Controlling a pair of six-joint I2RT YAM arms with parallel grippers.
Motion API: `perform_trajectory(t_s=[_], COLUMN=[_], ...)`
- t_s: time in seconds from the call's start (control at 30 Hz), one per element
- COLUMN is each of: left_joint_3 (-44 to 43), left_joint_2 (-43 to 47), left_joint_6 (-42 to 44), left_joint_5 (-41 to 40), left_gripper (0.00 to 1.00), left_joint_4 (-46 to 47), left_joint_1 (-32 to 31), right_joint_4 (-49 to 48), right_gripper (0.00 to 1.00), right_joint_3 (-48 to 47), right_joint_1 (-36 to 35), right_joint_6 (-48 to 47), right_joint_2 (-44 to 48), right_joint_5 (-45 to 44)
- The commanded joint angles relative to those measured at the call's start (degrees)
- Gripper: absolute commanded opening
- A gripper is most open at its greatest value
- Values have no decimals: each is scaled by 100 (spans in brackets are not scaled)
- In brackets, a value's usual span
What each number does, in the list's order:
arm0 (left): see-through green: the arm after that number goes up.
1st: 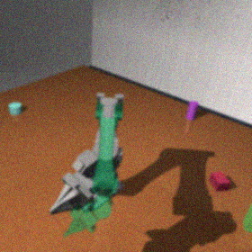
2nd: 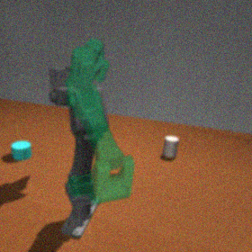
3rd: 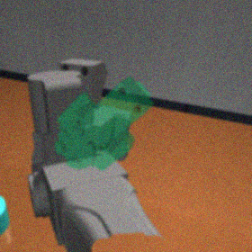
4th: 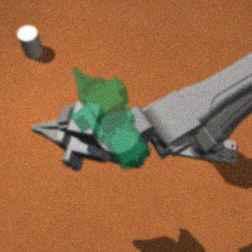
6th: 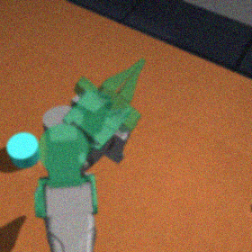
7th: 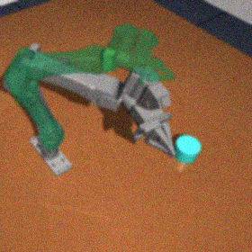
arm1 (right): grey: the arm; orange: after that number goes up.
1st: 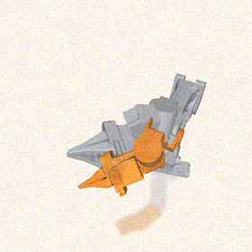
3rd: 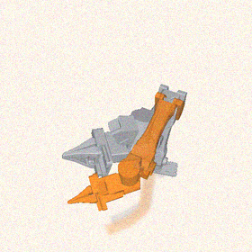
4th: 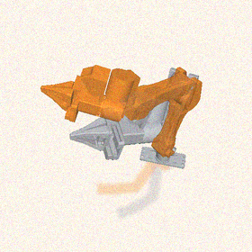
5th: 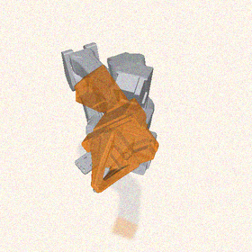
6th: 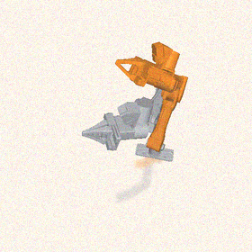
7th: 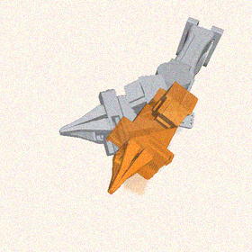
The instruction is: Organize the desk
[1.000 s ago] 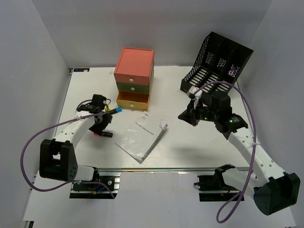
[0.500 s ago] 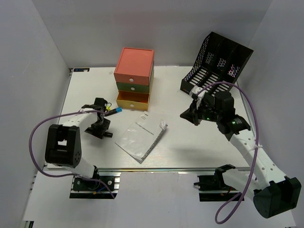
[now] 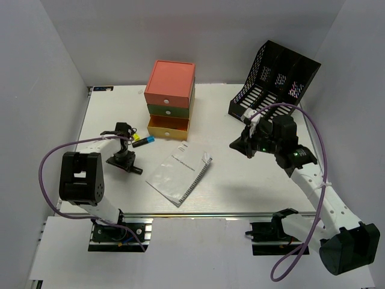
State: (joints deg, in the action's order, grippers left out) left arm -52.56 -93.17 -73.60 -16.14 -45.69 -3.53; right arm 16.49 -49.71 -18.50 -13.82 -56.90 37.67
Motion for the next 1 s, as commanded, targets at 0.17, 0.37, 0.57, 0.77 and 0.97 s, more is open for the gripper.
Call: perform_trajectory(t_s=[0.17, 0.37, 0.57, 0.77, 0.97], left_joint_3=[141, 52, -105, -448, -1072], left_joint_2=[718, 1564, 1539, 713, -43], left_joint_6=[635, 1655, 1428, 445, -170], left_joint_5=[646, 2297, 3222, 3469, 3329], left_gripper=[14, 0, 0, 0, 0], left_joint_4=[517, 1509, 3055, 4313, 4525], left_joint_1=[-24, -78, -78, -130, -376], right_joint_4=[-173, -102, -164, -216, -216], right_gripper=[5, 13, 0, 0, 0], right_joint_3=[67, 76, 155, 181, 181], right_joint_1=[127, 136, 171, 215, 277], right_joint_6=[-146, -366, -472, -490, -533], right_joint_2=[-75, -198, -321, -427, -479], right_joint_5=[30, 100, 4, -207, -260])
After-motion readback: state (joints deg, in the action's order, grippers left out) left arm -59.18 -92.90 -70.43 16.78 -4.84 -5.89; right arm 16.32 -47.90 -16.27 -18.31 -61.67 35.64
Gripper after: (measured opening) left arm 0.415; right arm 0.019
